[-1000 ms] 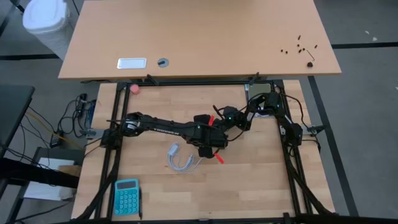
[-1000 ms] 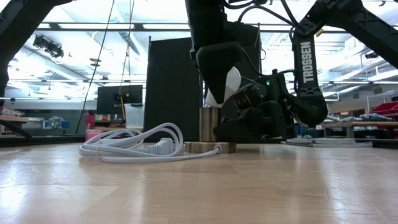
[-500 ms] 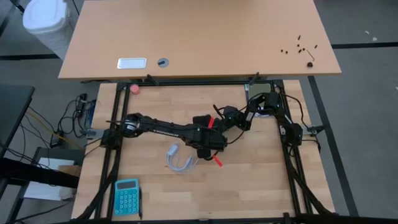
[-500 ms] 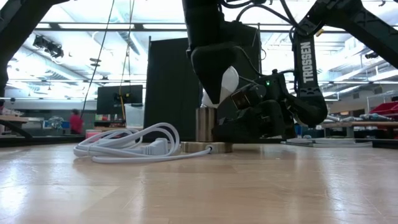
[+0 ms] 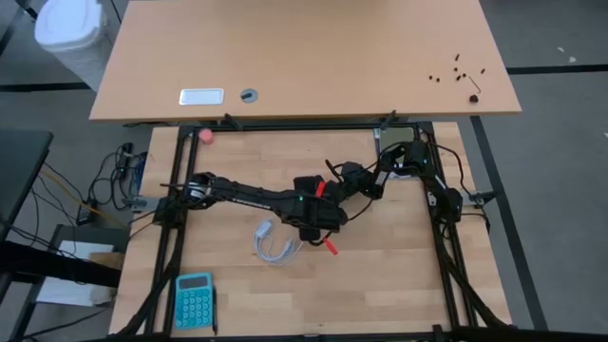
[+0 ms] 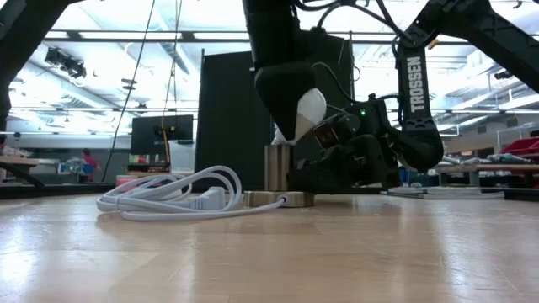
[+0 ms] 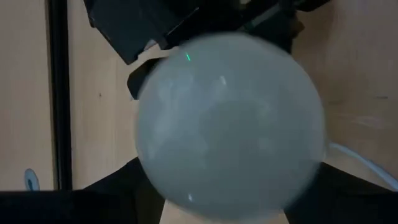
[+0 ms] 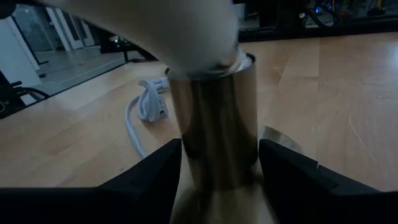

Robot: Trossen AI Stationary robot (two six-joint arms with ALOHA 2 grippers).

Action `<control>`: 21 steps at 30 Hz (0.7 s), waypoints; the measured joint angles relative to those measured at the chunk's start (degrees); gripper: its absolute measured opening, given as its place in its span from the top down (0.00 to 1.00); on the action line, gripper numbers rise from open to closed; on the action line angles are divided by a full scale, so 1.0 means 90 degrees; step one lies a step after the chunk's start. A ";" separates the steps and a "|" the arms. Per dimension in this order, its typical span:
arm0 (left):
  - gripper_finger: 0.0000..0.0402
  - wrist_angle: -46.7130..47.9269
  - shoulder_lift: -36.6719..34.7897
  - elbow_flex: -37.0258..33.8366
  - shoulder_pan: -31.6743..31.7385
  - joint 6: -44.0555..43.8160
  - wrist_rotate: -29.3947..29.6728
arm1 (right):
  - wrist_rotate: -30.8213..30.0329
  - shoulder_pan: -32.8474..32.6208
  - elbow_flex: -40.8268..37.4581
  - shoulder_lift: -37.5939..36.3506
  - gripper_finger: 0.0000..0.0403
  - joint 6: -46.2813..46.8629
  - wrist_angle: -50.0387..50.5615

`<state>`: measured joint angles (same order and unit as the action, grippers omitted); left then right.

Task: Screw lightbulb
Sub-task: Insert the lightbulb into the lamp holder

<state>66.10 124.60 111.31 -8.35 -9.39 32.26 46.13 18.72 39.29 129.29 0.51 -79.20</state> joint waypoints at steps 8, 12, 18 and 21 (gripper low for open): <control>0.30 -0.0049 0.0017 -0.0002 -0.0006 0.0180 -0.0208 | 0.0002 -0.0012 0.0000 0.0000 0.44 0.0010 -0.0002; 0.24 0.0071 0.0017 -0.0002 0.0005 0.0106 -0.0210 | 0.0000 -0.0012 0.0000 0.0000 0.44 0.0058 -0.0030; 0.20 0.0153 0.0017 0.0109 0.0011 0.0015 -0.0210 | -0.0023 0.0023 0.0000 0.0000 0.44 0.0579 -0.0168; 0.20 0.0625 0.0017 0.0244 0.0030 0.0195 -0.0019 | -0.0164 0.0240 -0.0069 -0.0146 0.44 0.0953 -0.0034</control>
<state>71.73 124.75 113.50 -8.08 -7.63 32.09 44.66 20.88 38.67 127.98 9.09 -79.50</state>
